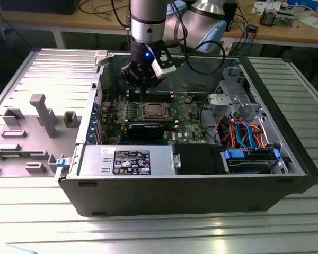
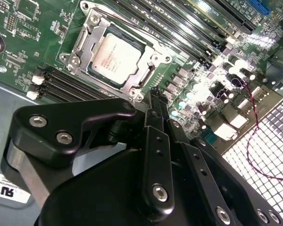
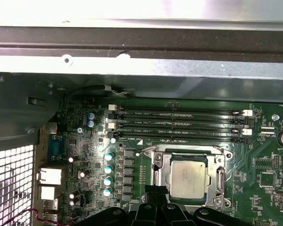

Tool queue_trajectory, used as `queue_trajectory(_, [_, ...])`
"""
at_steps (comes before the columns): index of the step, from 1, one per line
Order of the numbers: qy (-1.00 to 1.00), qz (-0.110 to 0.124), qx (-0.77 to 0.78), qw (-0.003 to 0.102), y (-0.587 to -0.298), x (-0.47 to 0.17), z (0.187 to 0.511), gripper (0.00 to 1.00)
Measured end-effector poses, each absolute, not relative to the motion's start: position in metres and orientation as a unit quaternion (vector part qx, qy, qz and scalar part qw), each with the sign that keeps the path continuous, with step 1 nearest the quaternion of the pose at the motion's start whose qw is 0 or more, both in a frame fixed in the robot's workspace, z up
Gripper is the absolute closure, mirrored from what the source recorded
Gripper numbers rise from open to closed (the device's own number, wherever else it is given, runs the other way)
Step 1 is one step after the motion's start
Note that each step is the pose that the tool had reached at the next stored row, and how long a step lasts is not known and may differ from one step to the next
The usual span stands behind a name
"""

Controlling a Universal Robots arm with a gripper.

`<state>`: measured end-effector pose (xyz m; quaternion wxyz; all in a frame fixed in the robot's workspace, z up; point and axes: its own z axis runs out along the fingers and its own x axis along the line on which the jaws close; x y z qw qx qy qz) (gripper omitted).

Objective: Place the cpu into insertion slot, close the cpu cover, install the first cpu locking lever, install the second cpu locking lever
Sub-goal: 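Install the first cpu locking lever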

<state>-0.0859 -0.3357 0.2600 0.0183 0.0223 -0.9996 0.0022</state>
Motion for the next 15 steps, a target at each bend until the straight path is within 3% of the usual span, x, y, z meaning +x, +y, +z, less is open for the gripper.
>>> queue_trajectory(15, [-1.000,0.002,0.022,0.018,-0.332,-0.098,0.260,0.89])
